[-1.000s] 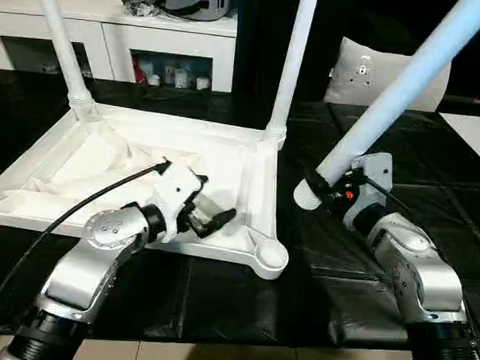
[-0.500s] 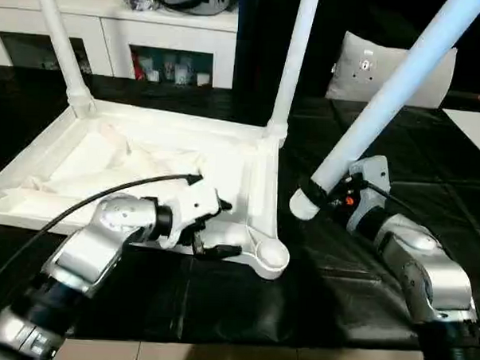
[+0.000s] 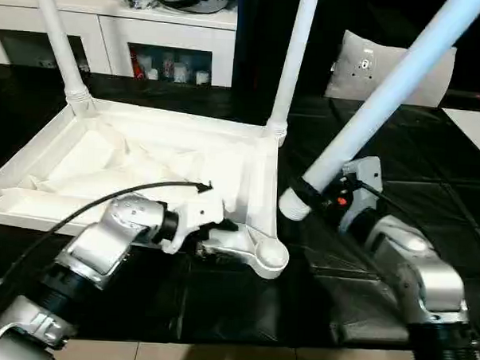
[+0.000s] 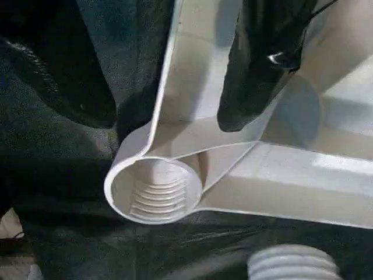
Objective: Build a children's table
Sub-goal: Move to table, then insert table leg to table base
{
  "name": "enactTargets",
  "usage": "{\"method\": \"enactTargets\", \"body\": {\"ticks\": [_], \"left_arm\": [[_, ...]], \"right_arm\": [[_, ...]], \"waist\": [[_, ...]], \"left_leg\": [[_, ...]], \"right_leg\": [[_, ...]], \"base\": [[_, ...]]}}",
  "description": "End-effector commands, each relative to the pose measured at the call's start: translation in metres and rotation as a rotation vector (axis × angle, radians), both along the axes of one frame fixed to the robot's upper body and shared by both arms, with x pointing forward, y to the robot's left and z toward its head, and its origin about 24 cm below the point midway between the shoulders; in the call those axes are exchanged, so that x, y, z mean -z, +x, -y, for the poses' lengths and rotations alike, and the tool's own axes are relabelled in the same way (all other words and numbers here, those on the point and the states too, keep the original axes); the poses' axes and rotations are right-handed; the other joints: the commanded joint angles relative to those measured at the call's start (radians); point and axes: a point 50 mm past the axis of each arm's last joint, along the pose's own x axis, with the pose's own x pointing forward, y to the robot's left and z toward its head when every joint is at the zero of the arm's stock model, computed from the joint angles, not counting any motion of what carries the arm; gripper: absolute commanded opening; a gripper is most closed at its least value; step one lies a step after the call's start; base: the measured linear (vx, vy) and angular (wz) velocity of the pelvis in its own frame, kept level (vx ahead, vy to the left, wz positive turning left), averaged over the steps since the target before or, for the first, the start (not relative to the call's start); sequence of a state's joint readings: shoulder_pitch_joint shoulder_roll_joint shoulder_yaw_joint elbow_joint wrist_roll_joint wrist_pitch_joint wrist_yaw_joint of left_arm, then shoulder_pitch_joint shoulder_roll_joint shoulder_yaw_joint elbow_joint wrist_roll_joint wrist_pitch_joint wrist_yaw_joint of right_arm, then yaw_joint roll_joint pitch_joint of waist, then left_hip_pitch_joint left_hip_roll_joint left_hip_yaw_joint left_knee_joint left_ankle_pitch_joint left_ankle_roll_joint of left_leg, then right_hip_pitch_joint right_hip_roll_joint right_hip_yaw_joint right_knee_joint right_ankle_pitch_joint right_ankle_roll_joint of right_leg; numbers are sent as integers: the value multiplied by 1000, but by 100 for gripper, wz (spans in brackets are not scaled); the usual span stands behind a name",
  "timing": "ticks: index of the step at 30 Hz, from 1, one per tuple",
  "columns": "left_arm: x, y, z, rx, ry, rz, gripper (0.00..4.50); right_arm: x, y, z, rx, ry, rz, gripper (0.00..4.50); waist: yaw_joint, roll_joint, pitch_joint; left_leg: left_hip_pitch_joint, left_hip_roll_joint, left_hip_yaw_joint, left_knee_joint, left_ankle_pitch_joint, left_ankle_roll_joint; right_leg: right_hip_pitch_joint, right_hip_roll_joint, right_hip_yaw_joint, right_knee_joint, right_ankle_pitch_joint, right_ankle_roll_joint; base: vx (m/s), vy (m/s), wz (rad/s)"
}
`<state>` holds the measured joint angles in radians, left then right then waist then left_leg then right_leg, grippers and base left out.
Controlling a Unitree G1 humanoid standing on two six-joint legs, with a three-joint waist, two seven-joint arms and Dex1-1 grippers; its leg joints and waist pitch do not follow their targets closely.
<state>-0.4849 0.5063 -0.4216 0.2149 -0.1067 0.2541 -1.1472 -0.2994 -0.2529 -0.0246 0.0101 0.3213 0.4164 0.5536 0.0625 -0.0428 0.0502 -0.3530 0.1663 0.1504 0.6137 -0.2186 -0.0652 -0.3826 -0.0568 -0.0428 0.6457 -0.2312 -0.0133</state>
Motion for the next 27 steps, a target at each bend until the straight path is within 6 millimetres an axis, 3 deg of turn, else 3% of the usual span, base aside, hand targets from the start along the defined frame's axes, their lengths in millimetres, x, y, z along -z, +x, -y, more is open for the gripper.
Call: {"method": "enactTargets", "body": {"ticks": [1,27], "left_arm": [[-1,3,1,16,40,4,294],[9,4,-4,12,104,33,80]], "right_arm": [[-5,-2,1,-9,-13,34,185],[7,-10,4,-13,-25,-5,185]], "waist": [[4,7,-53],[1,-5,-47]], "left_leg": [[3,57,-8,-83,-80,-1],[1,61,-8,-87,-98,7]], "right_leg": [[50,-86,54,-76,-33,-215],[46,-90,56,-83,-95,-208]], "base": [[0,0,0],[0,0,0]]}}
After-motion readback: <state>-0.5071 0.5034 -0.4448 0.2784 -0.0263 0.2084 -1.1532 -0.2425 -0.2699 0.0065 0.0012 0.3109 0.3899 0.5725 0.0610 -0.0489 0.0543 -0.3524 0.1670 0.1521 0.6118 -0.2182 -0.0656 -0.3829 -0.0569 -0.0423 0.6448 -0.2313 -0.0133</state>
